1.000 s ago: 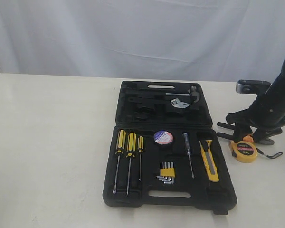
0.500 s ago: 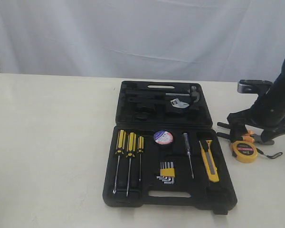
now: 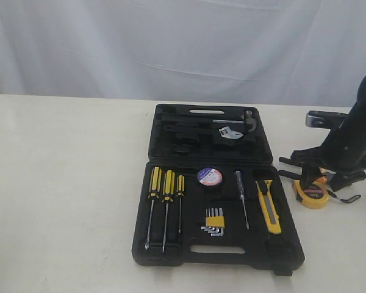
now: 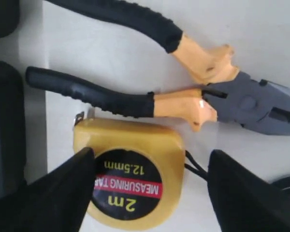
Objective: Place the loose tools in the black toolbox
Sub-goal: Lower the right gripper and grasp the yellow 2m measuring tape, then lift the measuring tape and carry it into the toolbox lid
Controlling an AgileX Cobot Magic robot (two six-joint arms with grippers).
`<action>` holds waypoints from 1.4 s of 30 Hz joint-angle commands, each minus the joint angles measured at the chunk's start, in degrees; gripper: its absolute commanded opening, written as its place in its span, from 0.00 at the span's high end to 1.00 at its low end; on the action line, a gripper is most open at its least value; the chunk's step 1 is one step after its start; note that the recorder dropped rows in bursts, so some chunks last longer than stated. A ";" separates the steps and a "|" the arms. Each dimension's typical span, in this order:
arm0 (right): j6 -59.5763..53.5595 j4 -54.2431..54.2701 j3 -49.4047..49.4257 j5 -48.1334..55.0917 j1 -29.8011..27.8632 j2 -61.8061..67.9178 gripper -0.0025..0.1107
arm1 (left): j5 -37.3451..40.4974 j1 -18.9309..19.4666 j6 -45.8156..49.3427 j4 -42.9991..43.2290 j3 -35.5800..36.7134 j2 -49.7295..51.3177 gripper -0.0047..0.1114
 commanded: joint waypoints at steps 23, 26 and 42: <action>0.16 3.44 -1.71 4.84 0.56 5.17 0.71 | -0.06 -0.33 -0.12 0.00 0.05 -0.32 0.96; -3.36 3.70 -1.71 6.97 0.56 5.32 0.99 | -0.06 -0.33 -0.12 0.00 0.05 -0.32 0.96; -10.16 14.64 -1.81 5.07 0.56 -7.33 0.98 | -0.06 -0.33 -0.12 0.00 0.05 -0.32 0.96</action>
